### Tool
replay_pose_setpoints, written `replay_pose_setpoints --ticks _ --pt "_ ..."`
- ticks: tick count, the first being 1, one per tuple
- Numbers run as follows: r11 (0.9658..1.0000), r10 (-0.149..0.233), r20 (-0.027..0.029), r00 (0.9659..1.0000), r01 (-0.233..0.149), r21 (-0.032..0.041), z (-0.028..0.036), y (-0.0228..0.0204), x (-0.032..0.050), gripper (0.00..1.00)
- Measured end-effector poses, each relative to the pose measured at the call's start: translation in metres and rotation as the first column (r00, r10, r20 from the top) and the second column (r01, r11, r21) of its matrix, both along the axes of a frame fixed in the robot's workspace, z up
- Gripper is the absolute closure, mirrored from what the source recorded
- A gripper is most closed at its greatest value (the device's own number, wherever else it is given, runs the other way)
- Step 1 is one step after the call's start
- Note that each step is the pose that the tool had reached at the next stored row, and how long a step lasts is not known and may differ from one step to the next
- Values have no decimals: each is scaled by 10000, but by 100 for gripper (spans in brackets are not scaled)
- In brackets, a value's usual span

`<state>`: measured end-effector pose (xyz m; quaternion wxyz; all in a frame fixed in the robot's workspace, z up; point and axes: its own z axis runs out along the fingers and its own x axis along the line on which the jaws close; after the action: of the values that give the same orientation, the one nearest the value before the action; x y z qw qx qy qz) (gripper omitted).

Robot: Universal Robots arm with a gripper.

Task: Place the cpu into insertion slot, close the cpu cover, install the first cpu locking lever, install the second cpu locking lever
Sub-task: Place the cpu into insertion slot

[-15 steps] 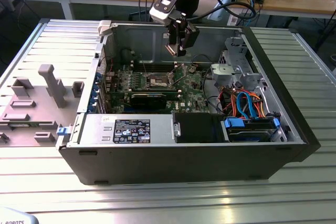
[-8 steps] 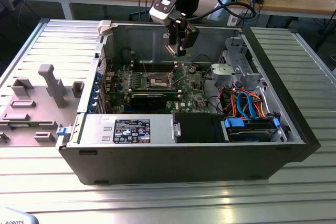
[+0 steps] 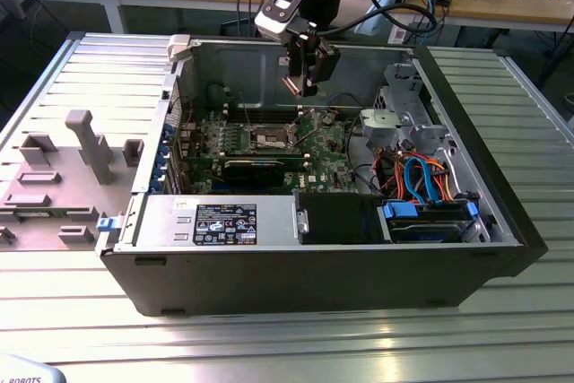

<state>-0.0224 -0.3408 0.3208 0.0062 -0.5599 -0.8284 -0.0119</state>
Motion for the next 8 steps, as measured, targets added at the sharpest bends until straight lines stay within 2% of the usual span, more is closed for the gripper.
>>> replay_pose_setpoints --ticks 8 --pt "9999 -155 0 9999 155 0 -2 0 0 46"
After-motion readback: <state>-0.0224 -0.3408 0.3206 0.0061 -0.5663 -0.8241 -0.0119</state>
